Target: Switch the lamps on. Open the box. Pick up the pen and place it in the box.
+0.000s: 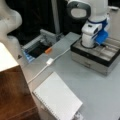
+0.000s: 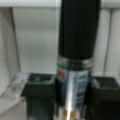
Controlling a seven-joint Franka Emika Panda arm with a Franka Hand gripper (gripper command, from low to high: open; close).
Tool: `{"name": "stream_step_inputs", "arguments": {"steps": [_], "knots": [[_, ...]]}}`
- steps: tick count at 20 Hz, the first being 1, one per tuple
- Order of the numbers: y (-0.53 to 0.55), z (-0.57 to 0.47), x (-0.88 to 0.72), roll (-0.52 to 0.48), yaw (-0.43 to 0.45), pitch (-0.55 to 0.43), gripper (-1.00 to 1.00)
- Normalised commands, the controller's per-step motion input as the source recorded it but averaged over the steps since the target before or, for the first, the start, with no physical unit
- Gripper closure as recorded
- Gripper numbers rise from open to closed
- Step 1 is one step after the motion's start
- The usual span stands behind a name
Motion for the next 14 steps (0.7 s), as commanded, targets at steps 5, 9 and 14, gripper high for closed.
{"name": "stream_step_inputs", "arguments": {"steps": [5,9,14], "knots": [[0.14,-0.13,0.02,-0.147,-0.041,-0.094,1.0],[0.12,-0.09,0.0,-0.209,0.022,-0.082,1.0],[0.14,-0.15,-0.07,-0.233,0.072,-0.06,1.0]]}}
